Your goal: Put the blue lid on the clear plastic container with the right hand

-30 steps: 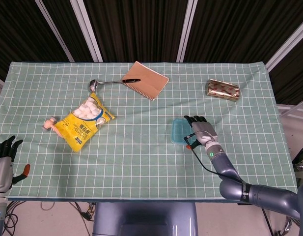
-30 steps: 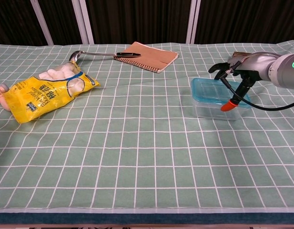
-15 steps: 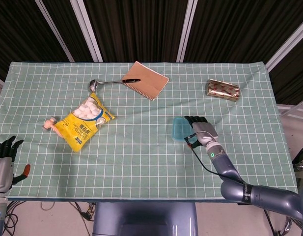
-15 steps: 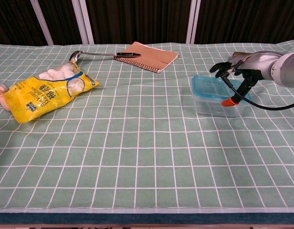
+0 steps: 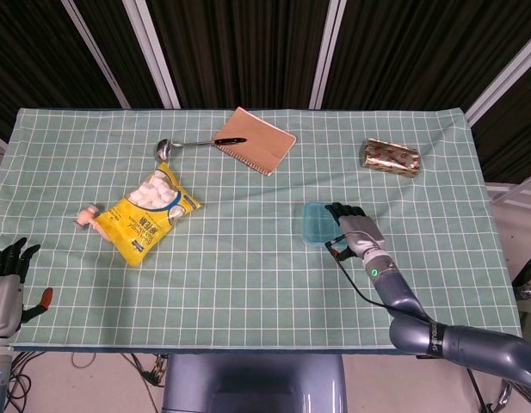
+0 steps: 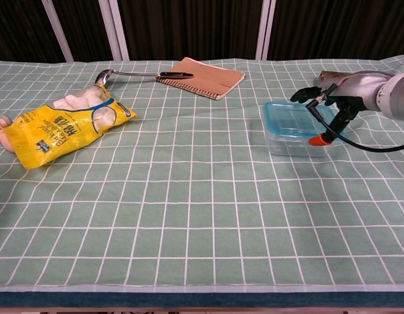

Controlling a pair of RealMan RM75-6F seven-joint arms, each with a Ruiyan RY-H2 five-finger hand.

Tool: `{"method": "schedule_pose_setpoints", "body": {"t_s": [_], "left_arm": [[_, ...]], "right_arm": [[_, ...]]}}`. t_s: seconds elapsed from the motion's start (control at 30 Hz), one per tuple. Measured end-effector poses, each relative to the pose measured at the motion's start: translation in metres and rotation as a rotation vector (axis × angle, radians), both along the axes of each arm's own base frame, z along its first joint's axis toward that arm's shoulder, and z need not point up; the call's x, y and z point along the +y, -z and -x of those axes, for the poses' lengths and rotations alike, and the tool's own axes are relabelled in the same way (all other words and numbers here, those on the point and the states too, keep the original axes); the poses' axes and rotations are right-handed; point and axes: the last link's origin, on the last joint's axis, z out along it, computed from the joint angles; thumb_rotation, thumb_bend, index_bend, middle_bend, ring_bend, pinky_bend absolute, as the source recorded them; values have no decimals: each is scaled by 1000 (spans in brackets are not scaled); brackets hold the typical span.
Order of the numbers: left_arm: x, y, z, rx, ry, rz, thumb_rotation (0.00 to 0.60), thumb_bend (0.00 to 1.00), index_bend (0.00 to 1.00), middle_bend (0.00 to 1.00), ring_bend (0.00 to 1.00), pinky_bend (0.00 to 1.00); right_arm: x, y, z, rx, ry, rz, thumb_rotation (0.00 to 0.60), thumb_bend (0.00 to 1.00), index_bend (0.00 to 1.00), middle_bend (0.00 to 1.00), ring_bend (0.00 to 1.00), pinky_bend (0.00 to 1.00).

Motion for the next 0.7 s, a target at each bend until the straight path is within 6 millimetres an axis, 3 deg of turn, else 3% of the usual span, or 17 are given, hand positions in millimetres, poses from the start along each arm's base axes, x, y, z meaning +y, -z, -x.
{"method": "schedule_pose_setpoints", "body": {"t_s": [0.3,0.53,0.7], "left_arm": [[1,0,0,-2,-2,-2,600,361,136,0,0,0],[0,0,0,-2,-2,4,600,361,136,0,0,0],[0,1,0,-3,-2,6,600,361,136,0,0,0]], "right_arm": [[2,-23,-9,-37,-21,60,600,350,6,28,0,0],[4,-43,-14,-71,-42,150,600,351,256,29,0,0],[7,-54,-14,-96,-66,191,600,350,377,74,0,0]]}}
